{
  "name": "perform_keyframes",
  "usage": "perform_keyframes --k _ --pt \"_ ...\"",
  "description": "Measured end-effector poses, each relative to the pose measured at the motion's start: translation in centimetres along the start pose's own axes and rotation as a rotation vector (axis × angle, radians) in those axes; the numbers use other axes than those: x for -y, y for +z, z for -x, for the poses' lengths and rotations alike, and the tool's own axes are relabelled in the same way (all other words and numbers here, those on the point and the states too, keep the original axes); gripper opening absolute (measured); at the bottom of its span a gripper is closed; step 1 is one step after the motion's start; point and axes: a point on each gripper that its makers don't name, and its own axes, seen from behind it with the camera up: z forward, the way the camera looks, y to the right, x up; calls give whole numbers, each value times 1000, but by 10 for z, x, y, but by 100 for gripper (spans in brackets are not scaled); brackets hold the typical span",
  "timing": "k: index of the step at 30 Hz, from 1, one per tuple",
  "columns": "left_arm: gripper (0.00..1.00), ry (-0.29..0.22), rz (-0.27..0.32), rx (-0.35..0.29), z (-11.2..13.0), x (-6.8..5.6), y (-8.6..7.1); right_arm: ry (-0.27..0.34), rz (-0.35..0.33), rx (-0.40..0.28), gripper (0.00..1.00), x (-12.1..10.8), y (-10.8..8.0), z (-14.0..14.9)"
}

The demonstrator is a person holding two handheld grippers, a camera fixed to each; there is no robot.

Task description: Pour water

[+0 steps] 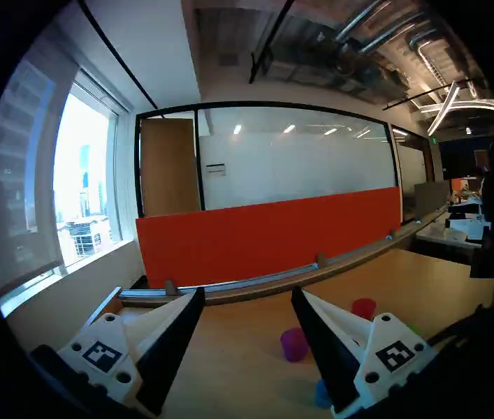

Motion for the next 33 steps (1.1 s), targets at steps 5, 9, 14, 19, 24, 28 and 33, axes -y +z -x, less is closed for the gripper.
perform_keyframes --k 5,9,14,19,24,28,33 --pt "91 19 75 46 12 -13 4 -24 -80 12 100 13 1 0" --pt "92 42 118 66 17 -20 5 -49 -145 26 100 21 0 1" --pt "92 73 165 87 23 -28 6 -109 -207 47 100 30 -1 5" --pt "92 102 213 109 28 -37 7 -127 -247 69 100 36 -1 10" --pt "92 131 263 134 33 -48 7 -136 -291 84 100 42 -1 11" --pt "92 145 298 153 38 -56 7 -149 -327 92 100 48 -2 11" --pt "92 139 321 169 44 -61 9 -167 -359 109 100 54 -1 15"
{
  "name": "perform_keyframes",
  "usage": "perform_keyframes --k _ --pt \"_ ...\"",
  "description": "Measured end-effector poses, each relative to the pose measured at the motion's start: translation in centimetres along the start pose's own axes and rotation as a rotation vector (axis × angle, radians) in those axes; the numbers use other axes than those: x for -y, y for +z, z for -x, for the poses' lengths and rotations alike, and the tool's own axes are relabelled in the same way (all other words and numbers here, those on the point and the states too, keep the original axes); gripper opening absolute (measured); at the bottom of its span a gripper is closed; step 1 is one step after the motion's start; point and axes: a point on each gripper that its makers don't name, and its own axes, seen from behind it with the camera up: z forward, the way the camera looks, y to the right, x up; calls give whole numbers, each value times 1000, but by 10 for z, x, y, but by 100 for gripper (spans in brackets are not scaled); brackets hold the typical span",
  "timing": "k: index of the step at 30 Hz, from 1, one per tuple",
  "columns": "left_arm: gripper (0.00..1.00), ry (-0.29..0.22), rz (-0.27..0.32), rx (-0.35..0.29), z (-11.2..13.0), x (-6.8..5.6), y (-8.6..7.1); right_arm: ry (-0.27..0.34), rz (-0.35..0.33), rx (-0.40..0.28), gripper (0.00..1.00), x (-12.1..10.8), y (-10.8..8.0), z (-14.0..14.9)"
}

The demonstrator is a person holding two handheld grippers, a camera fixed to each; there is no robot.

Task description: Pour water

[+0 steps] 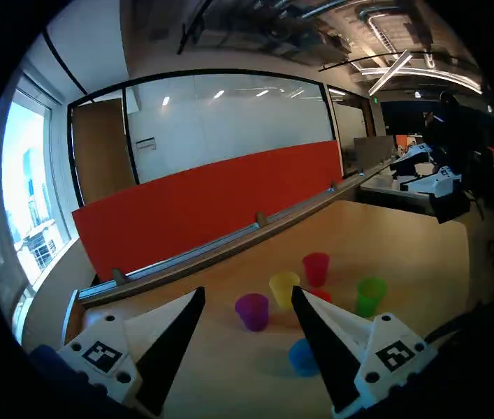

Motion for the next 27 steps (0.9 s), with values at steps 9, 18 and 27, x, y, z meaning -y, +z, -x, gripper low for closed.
perform_keyframes --k 9,18,27 --pt "92 -27 39 32 14 -3 9 -35 -50 29 100 10 7 9" --pt "92 -33 73 80 38 -8 19 -40 -110 57 100 26 15 24" --pt "92 -32 106 118 62 -17 24 -21 -148 91 100 38 23 44"
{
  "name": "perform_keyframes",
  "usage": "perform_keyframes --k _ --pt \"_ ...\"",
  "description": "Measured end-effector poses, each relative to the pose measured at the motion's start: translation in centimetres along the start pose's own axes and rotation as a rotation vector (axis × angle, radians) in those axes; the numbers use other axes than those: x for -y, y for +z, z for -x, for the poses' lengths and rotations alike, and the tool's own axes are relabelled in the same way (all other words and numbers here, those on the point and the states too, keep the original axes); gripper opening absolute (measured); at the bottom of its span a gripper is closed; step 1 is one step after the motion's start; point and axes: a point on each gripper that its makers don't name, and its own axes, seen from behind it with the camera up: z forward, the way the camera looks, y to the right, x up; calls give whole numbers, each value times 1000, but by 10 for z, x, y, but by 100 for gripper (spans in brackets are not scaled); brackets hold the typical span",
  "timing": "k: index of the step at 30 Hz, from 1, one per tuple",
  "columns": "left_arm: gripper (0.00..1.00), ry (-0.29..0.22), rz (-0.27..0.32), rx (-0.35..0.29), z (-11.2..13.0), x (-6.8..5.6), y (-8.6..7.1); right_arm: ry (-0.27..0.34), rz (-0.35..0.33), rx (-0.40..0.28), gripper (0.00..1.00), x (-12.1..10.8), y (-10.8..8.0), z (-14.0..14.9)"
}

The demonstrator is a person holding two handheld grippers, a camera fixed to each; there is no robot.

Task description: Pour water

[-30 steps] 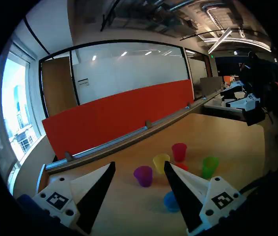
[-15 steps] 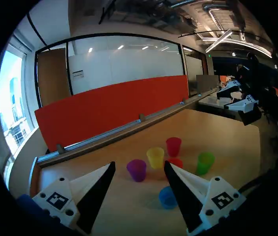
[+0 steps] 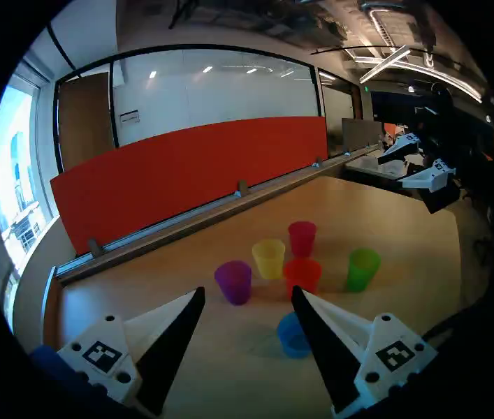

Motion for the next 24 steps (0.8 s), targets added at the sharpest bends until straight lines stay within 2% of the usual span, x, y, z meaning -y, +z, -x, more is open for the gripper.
perform_keyframes --k 8,24 --pt "92 -2 38 45 27 -12 9 21 -26 25 100 11 10 20" --pt "92 29 120 142 80 -44 25 52 -63 62 100 26 20 51"
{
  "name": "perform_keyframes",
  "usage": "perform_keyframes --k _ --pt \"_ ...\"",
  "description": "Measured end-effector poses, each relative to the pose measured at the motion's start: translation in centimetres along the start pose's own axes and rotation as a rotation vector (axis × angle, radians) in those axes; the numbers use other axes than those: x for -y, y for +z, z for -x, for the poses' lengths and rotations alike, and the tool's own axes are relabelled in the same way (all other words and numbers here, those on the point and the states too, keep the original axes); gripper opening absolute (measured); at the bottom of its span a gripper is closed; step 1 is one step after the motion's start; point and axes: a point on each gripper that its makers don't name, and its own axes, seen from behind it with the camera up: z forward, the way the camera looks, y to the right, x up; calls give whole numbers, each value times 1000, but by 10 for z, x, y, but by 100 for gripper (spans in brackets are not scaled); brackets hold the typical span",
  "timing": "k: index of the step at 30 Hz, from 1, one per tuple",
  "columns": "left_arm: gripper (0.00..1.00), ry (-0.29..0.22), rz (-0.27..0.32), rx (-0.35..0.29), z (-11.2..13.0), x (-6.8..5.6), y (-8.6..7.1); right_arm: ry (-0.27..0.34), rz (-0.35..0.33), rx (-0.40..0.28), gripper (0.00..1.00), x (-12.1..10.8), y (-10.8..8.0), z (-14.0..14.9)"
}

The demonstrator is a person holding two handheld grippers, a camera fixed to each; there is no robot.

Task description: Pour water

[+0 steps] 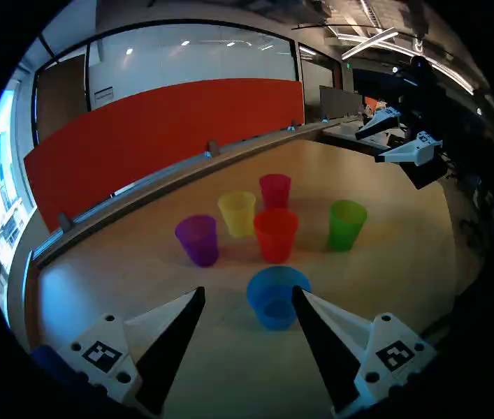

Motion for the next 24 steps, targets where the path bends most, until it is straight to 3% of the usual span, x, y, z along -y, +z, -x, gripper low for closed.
perform_keyframes --k 11,24 --pt "92 15 45 70 30 -17 18 15 -11 18 100 2 7 17" --pt "92 32 80 103 42 -28 33 17 -28 41 100 8 16 32"
